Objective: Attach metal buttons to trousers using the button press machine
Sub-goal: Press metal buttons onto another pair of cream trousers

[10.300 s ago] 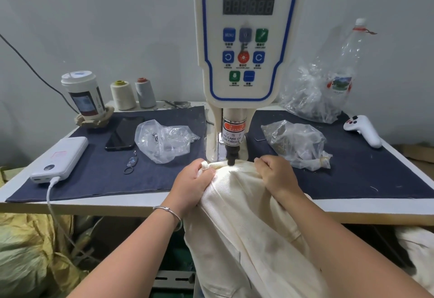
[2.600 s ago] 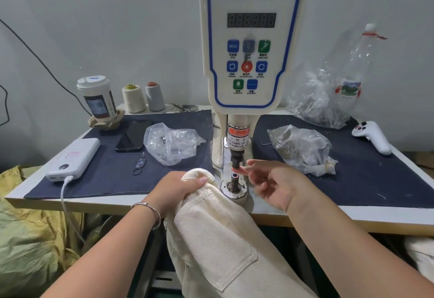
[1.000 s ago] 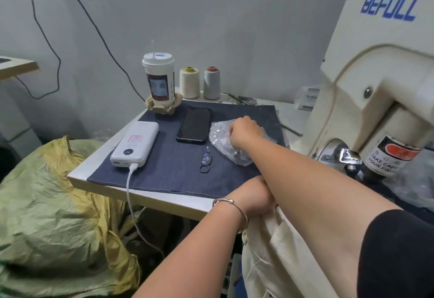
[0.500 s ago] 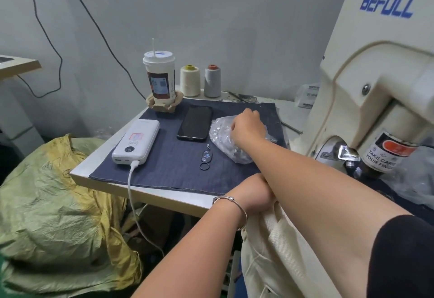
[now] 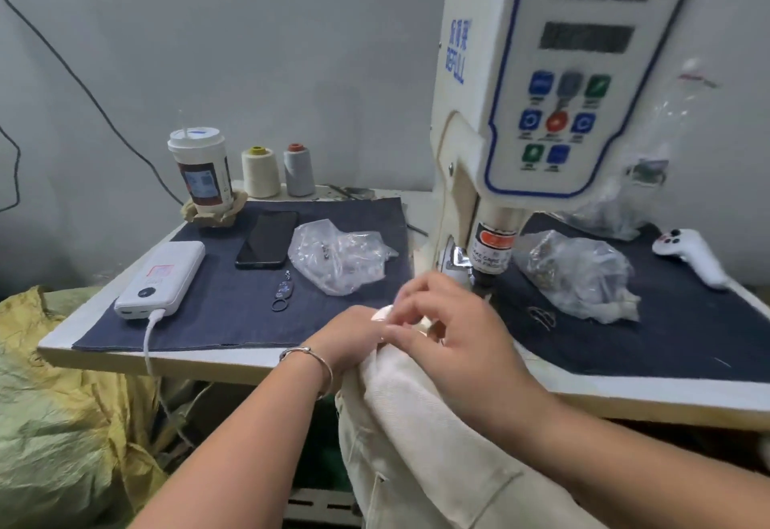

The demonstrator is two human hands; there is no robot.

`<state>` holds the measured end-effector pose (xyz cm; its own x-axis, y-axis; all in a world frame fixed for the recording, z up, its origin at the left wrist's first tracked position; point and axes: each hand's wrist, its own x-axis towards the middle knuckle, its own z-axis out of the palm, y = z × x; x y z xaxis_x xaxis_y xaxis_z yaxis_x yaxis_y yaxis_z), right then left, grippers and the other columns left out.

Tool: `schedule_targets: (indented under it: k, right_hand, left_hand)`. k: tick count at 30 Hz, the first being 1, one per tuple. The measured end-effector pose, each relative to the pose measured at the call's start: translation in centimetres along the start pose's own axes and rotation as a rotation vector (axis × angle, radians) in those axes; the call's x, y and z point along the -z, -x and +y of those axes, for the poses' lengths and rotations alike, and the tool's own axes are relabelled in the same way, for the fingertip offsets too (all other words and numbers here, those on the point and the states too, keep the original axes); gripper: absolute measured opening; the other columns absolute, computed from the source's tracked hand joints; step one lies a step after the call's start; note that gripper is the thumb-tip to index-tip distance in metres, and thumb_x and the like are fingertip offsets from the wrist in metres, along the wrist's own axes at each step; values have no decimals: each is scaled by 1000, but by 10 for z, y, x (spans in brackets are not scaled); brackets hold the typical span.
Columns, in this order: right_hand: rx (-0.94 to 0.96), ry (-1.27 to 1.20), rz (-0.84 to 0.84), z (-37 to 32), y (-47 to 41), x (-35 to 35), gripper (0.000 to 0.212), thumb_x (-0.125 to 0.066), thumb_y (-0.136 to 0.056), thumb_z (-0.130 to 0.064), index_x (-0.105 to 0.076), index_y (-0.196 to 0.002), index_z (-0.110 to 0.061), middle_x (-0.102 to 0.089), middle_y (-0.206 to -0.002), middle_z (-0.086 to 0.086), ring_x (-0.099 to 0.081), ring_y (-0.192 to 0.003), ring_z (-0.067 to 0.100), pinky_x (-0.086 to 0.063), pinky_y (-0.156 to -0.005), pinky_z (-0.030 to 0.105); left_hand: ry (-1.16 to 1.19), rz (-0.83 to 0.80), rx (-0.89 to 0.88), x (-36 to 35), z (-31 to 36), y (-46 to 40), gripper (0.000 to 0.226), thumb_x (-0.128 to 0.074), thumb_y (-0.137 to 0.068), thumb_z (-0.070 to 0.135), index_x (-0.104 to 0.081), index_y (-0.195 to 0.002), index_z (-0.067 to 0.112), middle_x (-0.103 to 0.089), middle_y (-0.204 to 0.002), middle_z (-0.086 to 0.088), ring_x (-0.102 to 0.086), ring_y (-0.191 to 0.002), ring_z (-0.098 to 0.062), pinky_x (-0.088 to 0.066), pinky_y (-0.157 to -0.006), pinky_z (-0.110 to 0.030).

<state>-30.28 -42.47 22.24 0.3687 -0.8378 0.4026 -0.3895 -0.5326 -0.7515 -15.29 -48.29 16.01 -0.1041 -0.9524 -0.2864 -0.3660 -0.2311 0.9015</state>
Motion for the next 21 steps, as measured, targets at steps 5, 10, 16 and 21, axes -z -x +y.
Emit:
schedule_targets:
  k: [5, 10, 16, 21]
  right_hand:
    - [-225, 382, 200, 81, 36, 95, 13, -68, -88, -15, -67, -75, -18, -55, -84, -13, -53, -80, 7, -38, -67, 17]
    - [-544, 469, 60, 156, 22, 132, 18, -64, -91, -20, -68, -73, -19, -57, -84, -8, -56, -86, 16, -47, -78, 34]
    - [-659, 352, -31, 178, 11, 130, 13, -71, -86, -22, -73, -74, -21, -69, -84, -6, -63, -86, 14, -53, -84, 37]
    - [-663, 343, 5, 183, 5, 133, 15, -71, -85, -19, -71, -71, -24, -69, -84, -9, -61, -86, 11, -51, -79, 32]
  left_hand:
    - [81, 1, 80, -3, -1, -4, 22, -74, -85, 39, -79, -91, 19, -78, -90, -6, -74, -87, -24, -57, -89, -42]
    - [69, 22, 124, -3, -4, -10, 28, -75, -84, 42, -78, -95, 16, -77, -93, -9, -74, -89, -28, -57, -90, -46]
    - [41, 42, 118, -4, -4, -13, 27, -74, -85, 41, -79, -94, 16, -77, -94, -10, -73, -93, -30, -55, -94, -48]
    - [83, 8, 129, -3, -5, -15, 25, -74, -85, 38, -79, -95, 15, -76, -100, -13, -71, -99, -34, -51, -99, -52]
